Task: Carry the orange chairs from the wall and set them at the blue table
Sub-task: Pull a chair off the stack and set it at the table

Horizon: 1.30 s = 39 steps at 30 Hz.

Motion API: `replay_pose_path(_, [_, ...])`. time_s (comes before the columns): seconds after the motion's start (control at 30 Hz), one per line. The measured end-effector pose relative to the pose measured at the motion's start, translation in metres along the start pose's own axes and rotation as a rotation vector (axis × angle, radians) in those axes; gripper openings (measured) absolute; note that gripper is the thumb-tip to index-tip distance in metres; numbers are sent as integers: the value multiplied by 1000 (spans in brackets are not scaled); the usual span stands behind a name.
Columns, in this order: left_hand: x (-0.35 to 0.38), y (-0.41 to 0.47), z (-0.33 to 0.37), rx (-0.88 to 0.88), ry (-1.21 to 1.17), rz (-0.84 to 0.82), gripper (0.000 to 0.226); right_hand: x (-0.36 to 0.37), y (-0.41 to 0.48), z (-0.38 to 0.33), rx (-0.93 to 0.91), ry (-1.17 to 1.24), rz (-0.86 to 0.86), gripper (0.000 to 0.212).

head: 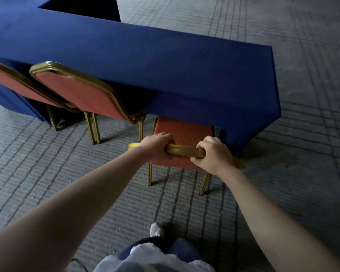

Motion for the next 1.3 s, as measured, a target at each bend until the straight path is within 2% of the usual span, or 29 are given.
replay_pose_path(0.13, [5, 1, 2, -11, 2, -152, 39, 1, 1, 9, 175, 104, -157, 26])
replay_pose_path(0.3, [2, 3, 6, -27, 32, -233, 40, -1, 6, 11, 204, 95, -278, 39])
replay_pose_path(0.37, [5, 5, 5, -41, 37, -295, 47, 1, 10, 12, 220, 77, -356, 48])
replay_pose_path(0.43, [3, 7, 6, -38, -20, -414, 58, 0, 15, 11, 235, 103, -489, 57])
replay_pose_path(0.53, [-10, 13, 10, 25, -77, -675, 65, -12, 24, 7, 306, 322, -735, 48])
replay_pose_path(0.6, [-18, 16, 7, 8, -229, -802, 66, -22, 30, 8, 381, 467, -825, 48])
replay_pose_path(0.67, [-17, 25, -4, -127, -486, -842, 65, -25, 40, 19, 444, 560, -780, 47])
replay_pose_path(0.73, [-15, 42, -16, -263, -590, -760, 47, -21, 57, 37, 519, 586, -666, 44])
replay_pose_path(0.83, [7, 79, -36, -360, -434, -598, 48, 0, 79, 68, 610, 508, -587, 34])
replay_pose_path(0.93, [50, 117, -55, -440, -418, -536, 43, 30, 99, 103, 696, 479, -546, 23])
replay_pose_path(1.17, [127, 157, -73, -474, -417, -642, 45, 92, 113, 169, 870, 385, -493, 21])
replay_pose_path(1.3, [154, 167, -79, -513, -417, -686, 55, 121, 104, 193, 948, 244, -579, 40])
Point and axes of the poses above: each hand's wrist, its own y-axis towards the middle knuckle, its own x-axis out of the palm, z = x × y, the point moved 5 cm from there along y, towards the middle knuckle, and after that the axes turned 15 degrees about y, right-handed, at the moved point
